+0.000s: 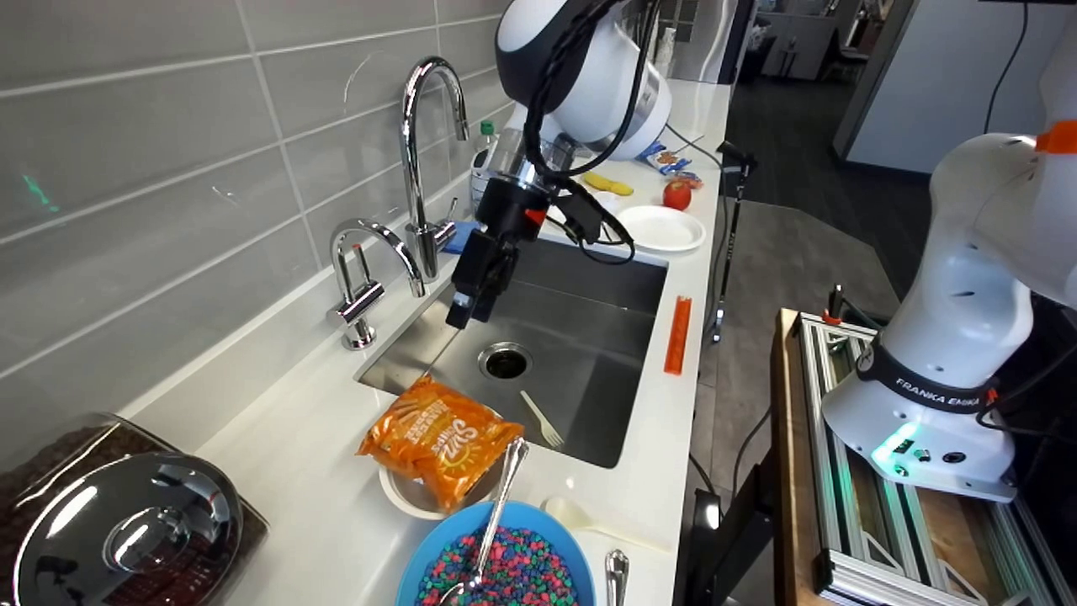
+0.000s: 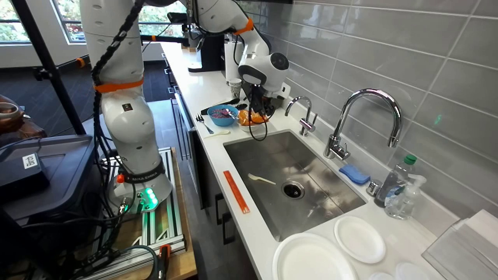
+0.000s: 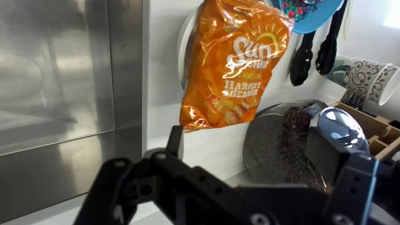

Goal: Pour the contents from the orange packet onto the white bowl

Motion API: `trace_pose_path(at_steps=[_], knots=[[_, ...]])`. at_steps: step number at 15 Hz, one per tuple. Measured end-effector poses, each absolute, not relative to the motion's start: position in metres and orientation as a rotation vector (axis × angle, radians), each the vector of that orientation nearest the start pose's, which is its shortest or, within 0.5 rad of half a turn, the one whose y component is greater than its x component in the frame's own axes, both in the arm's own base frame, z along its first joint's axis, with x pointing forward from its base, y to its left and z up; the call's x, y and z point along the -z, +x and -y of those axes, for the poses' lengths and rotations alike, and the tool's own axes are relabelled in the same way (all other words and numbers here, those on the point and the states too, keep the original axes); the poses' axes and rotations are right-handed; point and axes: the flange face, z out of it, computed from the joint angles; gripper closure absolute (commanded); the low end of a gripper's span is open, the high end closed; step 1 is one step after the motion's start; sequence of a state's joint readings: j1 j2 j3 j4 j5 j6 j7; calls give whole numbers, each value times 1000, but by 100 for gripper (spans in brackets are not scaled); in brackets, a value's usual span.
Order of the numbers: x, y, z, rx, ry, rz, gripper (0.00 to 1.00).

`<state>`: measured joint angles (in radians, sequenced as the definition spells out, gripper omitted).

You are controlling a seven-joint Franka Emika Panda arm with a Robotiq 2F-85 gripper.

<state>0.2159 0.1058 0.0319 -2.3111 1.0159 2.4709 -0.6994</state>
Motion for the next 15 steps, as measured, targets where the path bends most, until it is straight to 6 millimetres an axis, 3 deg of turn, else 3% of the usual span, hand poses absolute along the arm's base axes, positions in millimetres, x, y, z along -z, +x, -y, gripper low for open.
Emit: trace_pose_path(at_steps=[9, 15], knots=[[-311, 510, -126, 263, -2506, 177, 0], [-293, 533, -100, 320, -2470, 119, 0]])
